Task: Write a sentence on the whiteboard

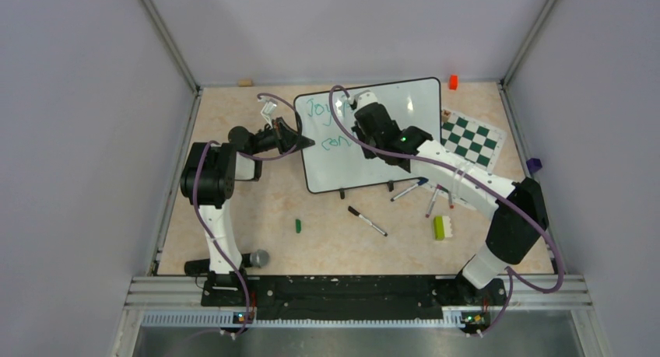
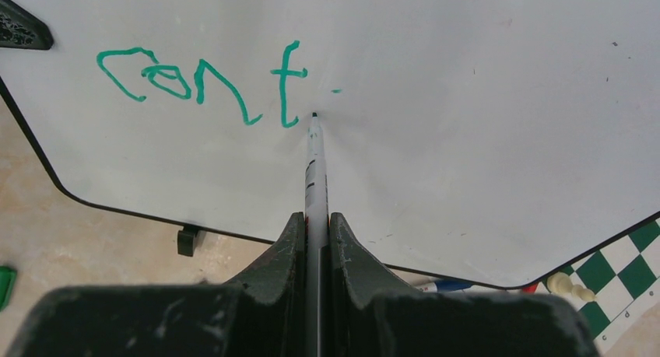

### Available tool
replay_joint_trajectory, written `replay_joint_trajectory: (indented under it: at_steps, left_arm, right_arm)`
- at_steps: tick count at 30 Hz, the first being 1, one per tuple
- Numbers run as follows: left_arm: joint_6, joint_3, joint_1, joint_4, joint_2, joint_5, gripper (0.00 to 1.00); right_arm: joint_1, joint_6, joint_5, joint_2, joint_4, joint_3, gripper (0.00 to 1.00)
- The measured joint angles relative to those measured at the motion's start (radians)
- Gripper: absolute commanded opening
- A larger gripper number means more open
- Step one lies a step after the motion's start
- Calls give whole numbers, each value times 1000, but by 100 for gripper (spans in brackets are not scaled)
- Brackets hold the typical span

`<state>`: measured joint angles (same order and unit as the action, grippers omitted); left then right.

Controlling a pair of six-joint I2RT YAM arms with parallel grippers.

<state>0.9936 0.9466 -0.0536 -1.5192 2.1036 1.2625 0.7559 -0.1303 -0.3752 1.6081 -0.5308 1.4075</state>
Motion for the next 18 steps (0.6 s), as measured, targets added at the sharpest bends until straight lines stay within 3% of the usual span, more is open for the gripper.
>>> replay_joint_trajectory:
  at_steps: [18]
  left_arm:
    - [0,0,0,0,0,0,0]
  right_arm:
    - [0,0,-61,5,-18,5,0]
